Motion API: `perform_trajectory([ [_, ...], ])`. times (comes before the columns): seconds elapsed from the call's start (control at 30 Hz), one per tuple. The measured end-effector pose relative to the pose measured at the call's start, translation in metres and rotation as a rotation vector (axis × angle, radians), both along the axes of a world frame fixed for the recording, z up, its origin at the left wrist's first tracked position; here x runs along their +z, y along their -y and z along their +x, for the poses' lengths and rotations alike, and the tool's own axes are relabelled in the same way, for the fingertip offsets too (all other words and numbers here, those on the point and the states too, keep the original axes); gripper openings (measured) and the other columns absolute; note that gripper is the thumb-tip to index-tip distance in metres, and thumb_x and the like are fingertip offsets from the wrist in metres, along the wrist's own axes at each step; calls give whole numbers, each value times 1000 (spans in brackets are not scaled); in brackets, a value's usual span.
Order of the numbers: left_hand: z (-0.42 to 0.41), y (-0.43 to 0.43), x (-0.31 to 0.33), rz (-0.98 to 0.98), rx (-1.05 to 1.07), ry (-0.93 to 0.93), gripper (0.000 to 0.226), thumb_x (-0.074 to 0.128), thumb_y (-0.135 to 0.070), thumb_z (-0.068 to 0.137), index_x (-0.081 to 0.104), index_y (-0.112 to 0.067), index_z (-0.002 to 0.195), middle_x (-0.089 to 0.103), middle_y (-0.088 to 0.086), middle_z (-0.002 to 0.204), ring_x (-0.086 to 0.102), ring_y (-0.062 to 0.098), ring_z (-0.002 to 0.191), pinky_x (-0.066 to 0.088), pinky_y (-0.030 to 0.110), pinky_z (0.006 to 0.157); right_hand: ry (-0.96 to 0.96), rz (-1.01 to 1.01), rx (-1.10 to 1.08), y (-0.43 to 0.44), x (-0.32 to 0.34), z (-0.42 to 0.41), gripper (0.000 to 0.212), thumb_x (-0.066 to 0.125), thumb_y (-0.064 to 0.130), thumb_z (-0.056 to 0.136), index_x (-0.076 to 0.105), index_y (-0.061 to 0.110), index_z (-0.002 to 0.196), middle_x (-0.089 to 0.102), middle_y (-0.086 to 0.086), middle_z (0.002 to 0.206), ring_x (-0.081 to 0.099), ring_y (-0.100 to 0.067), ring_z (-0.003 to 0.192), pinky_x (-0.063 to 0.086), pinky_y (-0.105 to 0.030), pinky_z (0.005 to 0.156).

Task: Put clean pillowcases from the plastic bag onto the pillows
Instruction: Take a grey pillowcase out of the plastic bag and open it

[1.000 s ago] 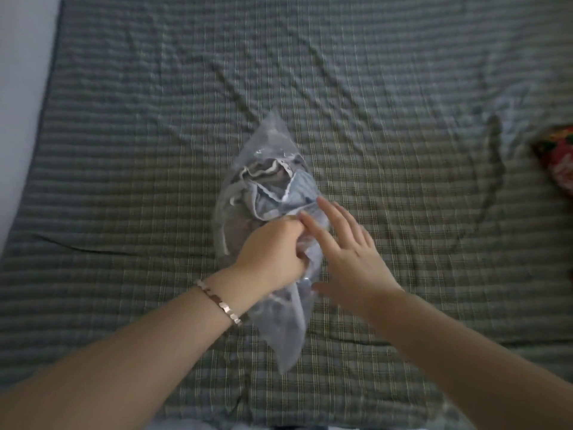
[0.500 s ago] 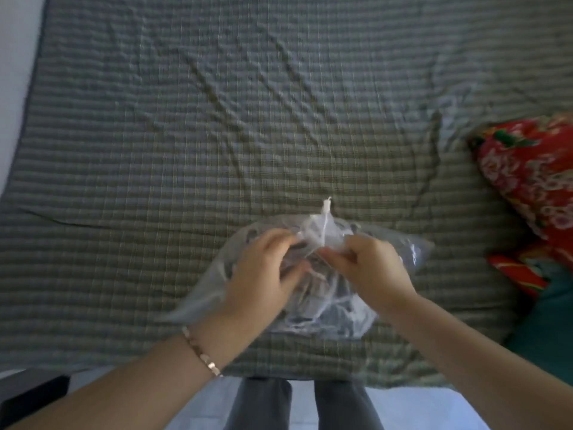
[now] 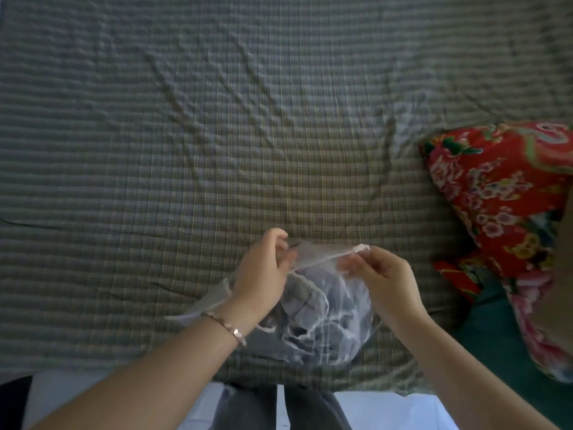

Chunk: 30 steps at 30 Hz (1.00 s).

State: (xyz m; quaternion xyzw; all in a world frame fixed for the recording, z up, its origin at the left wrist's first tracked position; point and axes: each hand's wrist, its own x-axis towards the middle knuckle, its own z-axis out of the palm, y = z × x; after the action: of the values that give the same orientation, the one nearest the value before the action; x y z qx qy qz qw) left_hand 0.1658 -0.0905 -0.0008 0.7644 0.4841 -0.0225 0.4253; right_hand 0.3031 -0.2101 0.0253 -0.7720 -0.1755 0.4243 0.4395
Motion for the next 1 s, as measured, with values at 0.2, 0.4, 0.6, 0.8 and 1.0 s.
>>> perform_trajectory([
  [0.2,43,5,18,137,-293,367,43,57,-37,86,55,-12,121,49,-14,113,45,-4,108,36,7,92,80,30,-84,-19,-1,19,12,69,18,83,68,16,72,67,-4,64,64,-22,64,55,-32,61],
  [0.4,57,2,19,66,-226,458,36,63,-43,80,68,-13,100,58,-19,94,56,2,95,43,12,86,193,19,104,-11,6,23,10,61,15,89,69,18,82,67,-2,71,61,-17,65,48,-24,60],
  [0.6,60,10,30,129,-328,532,29,53,-33,86,68,-9,97,64,-5,92,60,10,88,51,30,79,292,82,255,3,18,26,12,59,14,91,70,15,88,54,14,55,54,0,57,38,-11,51],
  [0.8,55,5,37,281,-560,461,18,55,-26,87,64,-11,86,65,-5,94,62,9,84,54,31,69,518,156,117,17,8,8,21,55,17,88,73,8,93,70,5,74,64,-7,64,53,-25,57],
  [1.0,45,-6,34,542,-887,439,7,69,-5,75,68,-8,81,67,-1,83,61,17,77,53,31,65,674,246,0,28,2,-9,17,57,11,85,71,3,81,68,-1,69,61,-12,64,50,-26,54],
])
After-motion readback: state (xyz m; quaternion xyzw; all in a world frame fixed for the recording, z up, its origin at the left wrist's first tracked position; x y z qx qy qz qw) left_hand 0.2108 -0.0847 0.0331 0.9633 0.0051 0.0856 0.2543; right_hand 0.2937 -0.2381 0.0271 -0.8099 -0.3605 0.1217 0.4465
